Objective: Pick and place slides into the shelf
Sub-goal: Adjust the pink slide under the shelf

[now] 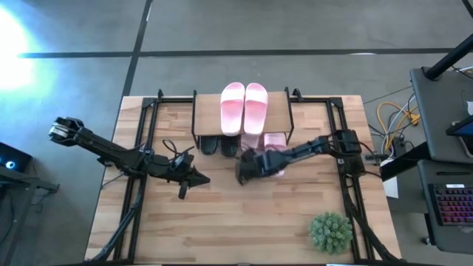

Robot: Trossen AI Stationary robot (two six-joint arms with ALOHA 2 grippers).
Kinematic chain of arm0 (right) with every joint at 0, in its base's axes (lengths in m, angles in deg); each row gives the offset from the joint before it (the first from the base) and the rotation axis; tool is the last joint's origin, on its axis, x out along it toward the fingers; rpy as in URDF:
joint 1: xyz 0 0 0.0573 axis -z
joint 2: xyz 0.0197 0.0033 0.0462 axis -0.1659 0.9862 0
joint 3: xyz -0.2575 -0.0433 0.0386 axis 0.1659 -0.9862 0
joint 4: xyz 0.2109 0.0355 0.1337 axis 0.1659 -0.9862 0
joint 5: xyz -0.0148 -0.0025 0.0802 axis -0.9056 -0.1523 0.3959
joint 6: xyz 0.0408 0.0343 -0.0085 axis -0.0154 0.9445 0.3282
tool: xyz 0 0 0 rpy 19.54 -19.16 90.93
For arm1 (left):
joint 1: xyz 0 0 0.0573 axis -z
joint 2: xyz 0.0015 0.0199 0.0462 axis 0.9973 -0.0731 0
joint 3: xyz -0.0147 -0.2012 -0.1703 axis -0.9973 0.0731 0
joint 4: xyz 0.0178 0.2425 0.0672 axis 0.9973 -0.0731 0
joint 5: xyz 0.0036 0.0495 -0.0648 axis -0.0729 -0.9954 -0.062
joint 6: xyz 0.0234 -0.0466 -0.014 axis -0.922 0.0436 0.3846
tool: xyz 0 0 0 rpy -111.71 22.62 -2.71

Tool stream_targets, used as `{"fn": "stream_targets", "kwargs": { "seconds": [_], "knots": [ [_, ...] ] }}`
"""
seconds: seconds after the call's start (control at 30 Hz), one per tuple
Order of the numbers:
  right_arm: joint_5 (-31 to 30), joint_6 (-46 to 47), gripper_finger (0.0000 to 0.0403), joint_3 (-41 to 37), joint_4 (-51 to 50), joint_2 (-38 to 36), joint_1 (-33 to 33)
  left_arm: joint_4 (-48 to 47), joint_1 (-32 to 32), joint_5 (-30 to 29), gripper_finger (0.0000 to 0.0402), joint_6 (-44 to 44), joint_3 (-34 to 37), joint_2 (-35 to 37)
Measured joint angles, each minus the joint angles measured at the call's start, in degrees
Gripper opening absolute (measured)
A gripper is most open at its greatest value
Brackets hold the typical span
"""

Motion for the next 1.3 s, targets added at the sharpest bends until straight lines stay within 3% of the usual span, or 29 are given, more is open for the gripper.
{"fn": "stream_targets", "kwargs": {
  "seconds": [0.33, 0.53, 0.83, 1.0, 1.3],
  "knots": [
    [-2.56, 23.08, 0.0008, -0.42, -14.84, -2.16, -14.25, 0.0, -0.04, -0.11, 0.0, -0.07, 0.13, 0.0],
    [-2.72, 32.86, 0.0008, -3.56, -20.28, -2.19, -16.36, 0.0, -0.04, -0.11, 0.0, -0.11, 0.28, 0.0],
    [-4.18, 27.4, 0.0008, -8.98, -19.75, -2.34, -8.43, 0.02, -0.04, 0.1, 0.0, -0.03, 0.35, 0.0],
    [-8.08, 18.27, 0.0008, -8.74, -17.28, -2.54, -3.69, 0.04, 0.0, 0.19, 0.0, -0.02, 0.35, 0.0],
    [-11.21, 11.69, 0.0008, -8.52, -15.31, -3.0, 3.5, 0.0, -0.02, 0.17, 0.0, -0.02, 0.42, -0.02]
  ]
}}
